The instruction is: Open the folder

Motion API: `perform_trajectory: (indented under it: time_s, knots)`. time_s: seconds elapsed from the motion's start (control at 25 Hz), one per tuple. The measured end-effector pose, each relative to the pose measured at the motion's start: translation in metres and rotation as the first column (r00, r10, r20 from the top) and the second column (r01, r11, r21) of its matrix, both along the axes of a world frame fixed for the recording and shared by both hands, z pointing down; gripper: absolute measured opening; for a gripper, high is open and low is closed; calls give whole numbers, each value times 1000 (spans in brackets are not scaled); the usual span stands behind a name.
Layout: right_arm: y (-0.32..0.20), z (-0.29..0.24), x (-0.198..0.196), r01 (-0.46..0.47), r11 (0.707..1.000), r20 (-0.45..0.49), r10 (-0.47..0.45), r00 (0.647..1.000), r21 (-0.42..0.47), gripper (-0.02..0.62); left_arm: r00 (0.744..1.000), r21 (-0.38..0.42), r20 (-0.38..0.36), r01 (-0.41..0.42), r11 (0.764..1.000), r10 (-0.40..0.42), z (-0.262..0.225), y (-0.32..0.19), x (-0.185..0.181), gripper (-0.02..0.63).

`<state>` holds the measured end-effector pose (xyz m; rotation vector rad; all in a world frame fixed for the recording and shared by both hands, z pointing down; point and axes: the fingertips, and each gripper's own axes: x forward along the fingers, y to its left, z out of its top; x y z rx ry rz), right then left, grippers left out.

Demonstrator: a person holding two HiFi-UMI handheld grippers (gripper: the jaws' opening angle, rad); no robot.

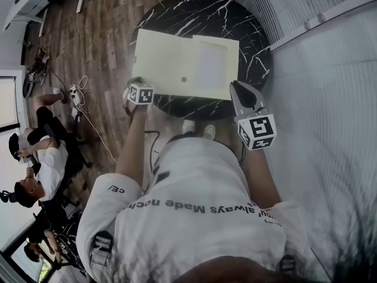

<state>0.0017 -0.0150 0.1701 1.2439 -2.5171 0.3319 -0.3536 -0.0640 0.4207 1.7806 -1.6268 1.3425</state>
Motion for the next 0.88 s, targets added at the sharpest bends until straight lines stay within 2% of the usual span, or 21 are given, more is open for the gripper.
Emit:
perform_trajectory:
  time_s: [0.28,0.48,0.68,0.76,0.88]
  knots:
    - [0,-21,7,5,999,-7,-5,1000,39,25,992,195,-123,-14,981,39,-74,-9,49,2]
    - [-1,-37,9,11,998,-9,-10,1000,65,25,962,324,-254,-15,946,103,-138,-8,96,2]
    - [2,-58,7,16,995,-4,-16,1000,101,25,908,443,-361,-31,896,211,-206,5,149,3]
    - [4,-68,5,20,993,4,-20,1000,115,25,875,498,-400,-43,866,274,-231,11,168,3]
    - [9,-83,2,32,990,17,-34,999,134,25,813,587,-445,-53,808,376,-273,22,197,3]
